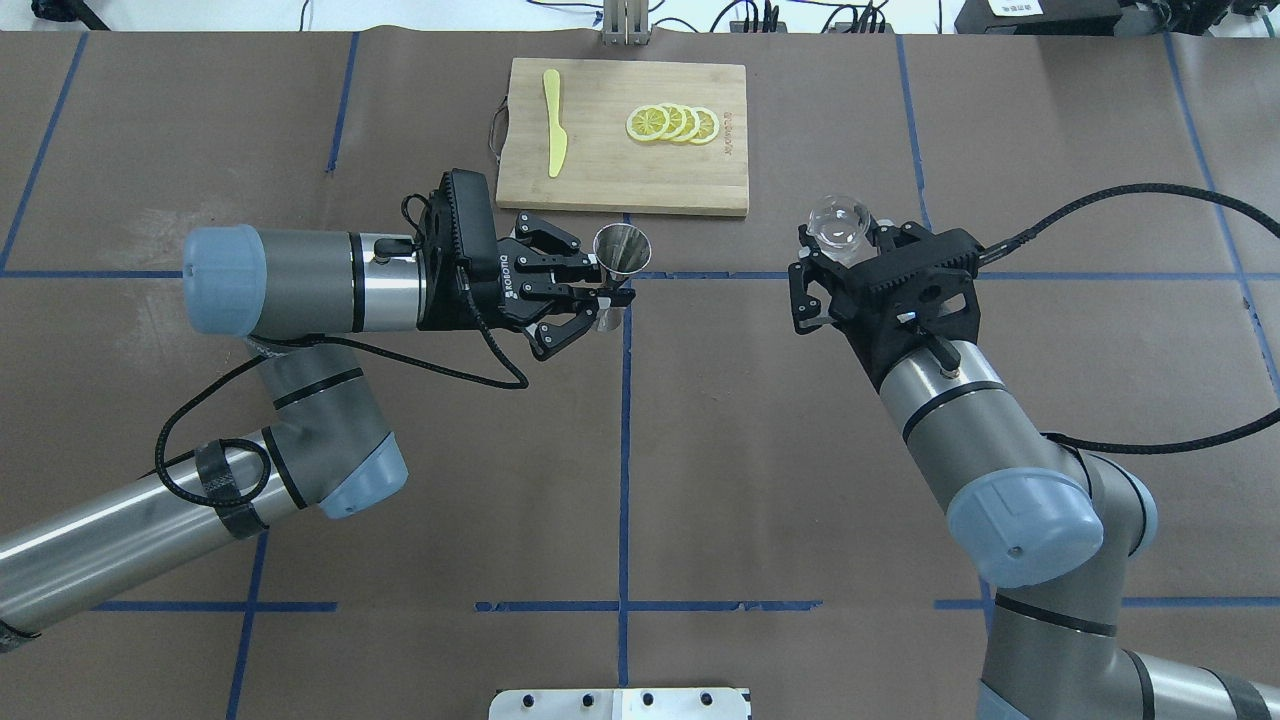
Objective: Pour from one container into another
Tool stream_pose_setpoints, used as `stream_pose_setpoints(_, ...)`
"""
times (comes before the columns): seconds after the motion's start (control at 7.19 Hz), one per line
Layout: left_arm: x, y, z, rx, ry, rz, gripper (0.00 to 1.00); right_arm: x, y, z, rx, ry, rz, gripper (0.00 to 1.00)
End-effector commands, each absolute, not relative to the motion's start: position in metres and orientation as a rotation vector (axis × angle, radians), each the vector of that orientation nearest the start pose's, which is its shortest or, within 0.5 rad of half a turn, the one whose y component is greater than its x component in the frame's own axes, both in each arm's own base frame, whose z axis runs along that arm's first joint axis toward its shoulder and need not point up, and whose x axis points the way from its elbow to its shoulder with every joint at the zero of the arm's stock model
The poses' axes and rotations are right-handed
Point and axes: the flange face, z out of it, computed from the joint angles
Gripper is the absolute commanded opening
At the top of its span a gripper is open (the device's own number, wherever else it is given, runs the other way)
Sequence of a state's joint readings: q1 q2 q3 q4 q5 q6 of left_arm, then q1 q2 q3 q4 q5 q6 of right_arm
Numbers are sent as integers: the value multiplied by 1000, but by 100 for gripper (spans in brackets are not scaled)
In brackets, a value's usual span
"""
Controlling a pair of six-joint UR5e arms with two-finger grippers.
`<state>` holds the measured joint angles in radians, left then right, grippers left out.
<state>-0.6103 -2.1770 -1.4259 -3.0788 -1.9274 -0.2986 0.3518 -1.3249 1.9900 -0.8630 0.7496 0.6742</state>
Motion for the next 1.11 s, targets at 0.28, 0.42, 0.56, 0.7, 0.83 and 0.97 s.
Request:
stream_pose_setpoints(0.28, 471, -447, 210, 1481, 1377, 780, 0, -397, -370, 161, 1284, -568, 91, 0)
stream_pose_setpoints(0.42, 472, -446, 210, 1479, 1378, 781, 0, -401, -369, 162, 1292, -539, 94, 0)
stream_pose_setpoints(0.56, 472, -446, 210, 1479, 1378, 781, 0, -402, -370, 159, 1294, -514, 79, 0)
stream_pose_setpoints(0.7, 473, -445, 210, 1476, 1380, 783, 0, -403, -370, 156, 1314, -451, 30, 0)
stream_pose_setpoints(0.83, 474, -445, 210, 1476, 1380, 783, 0, -404, -370, 151, 1319, -436, 21, 0)
stream_pose_setpoints(0.97, 474, -445, 211, 1474, 1379, 783, 0, -409, -369, 146, 1310, -424, 5, 0)
